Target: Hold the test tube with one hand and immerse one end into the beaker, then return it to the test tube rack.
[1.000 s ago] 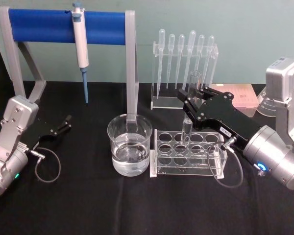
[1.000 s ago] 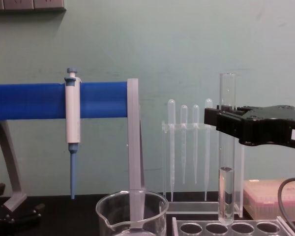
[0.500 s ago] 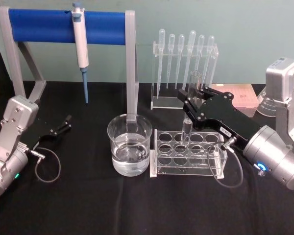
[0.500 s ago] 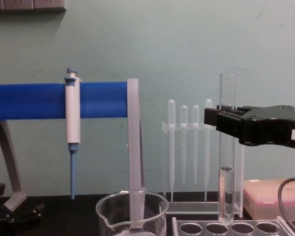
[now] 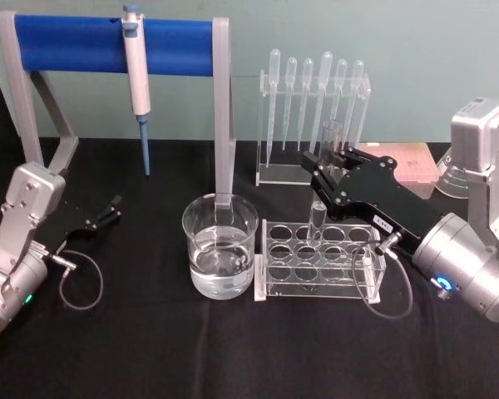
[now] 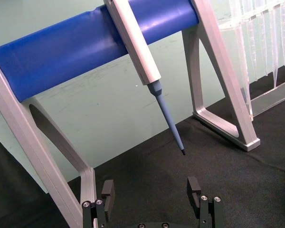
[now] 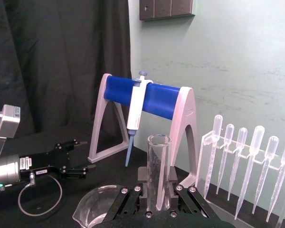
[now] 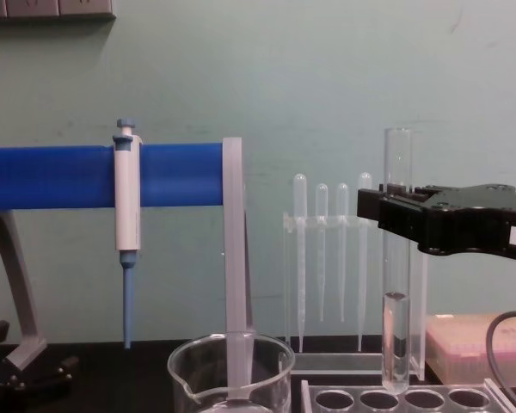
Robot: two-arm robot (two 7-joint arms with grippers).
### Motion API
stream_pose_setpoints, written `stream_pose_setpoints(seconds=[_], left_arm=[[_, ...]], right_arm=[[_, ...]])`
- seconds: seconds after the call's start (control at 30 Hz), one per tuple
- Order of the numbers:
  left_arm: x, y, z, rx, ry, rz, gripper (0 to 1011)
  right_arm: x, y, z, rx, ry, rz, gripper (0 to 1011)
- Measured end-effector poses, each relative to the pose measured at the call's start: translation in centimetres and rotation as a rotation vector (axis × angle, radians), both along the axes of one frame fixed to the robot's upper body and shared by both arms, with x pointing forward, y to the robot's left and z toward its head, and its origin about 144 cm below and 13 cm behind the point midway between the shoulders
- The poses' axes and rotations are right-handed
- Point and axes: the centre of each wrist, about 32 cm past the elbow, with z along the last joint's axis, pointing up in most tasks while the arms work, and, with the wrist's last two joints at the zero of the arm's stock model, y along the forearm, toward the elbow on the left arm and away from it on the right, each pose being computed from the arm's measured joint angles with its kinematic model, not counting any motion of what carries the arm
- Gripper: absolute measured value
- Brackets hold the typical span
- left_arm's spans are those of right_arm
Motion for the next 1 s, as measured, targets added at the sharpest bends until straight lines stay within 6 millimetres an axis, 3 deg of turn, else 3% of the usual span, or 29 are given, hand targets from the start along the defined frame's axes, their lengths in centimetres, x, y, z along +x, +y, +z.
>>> stream_pose_setpoints(seconds=[1.0], left_arm=[[0.00,0.00,0.00,0.000,0.000,0.000,1000]], right_arm=[[0.00,0.00,0.00,0.000,0.000,0.000,229]])
